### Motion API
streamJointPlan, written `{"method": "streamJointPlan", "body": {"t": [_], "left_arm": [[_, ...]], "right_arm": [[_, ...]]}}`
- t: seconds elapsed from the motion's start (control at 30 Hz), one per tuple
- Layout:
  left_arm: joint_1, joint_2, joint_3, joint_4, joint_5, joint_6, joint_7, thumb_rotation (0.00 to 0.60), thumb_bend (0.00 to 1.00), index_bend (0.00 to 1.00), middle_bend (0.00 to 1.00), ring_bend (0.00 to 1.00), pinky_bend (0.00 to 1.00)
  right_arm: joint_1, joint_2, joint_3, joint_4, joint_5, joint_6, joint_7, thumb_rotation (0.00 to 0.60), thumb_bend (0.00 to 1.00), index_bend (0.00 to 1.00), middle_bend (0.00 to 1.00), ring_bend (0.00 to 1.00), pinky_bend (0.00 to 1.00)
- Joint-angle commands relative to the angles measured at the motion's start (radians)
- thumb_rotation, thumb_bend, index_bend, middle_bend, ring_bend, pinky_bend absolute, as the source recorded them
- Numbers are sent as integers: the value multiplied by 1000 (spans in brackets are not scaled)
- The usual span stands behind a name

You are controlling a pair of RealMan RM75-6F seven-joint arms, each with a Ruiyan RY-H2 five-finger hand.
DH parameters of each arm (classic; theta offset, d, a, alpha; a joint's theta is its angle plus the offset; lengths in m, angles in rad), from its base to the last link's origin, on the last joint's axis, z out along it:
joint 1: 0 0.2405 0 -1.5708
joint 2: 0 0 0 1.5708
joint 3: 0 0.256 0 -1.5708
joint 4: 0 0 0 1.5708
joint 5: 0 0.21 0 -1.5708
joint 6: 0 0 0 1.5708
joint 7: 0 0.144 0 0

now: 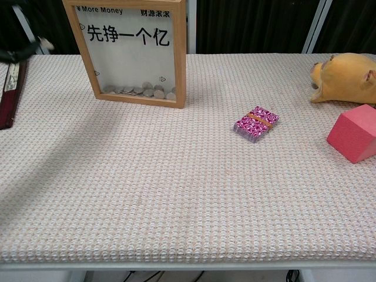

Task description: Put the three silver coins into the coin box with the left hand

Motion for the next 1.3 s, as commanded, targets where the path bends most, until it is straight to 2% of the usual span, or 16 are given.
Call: {"method": "streamJointPlan", "body": {"t": [0.03,0.17,0.33,0.57,0.8,1.3], "left_arm": [[-3,111,-105,-105,-70,5,23,600,473,634,358,153,210],[-67,171,-178,-128,-120,-87,-14,600,473,637,359,154,211],[-167,184,-239,-109,-192,-235,-28,600,471,637,359,154,212],[-303,157,-283,-47,-307,-434,3,600,469,657,376,167,214],[-371,138,-266,-31,-387,-577,18,600,469,662,376,167,214],[-410,96,-228,3,-410,-619,-3,600,469,663,376,167,214]], "right_arm": [[1,-1,-1,-6,-3,2,-7,600,430,0,0,0,0],[1,0,-1,-20,-6,7,-22,600,430,0,0,0,0],[6,4,1,-35,-4,3,-39,600,430,0,0,0,0],[8,9,2,-52,-3,4,-52,600,430,0,0,0,0],[7,9,1,-46,4,-2,-44,600,431,0,0,0,0],[9,2,-1,-24,5,-8,-32,600,430,0,0,0,0]]}}
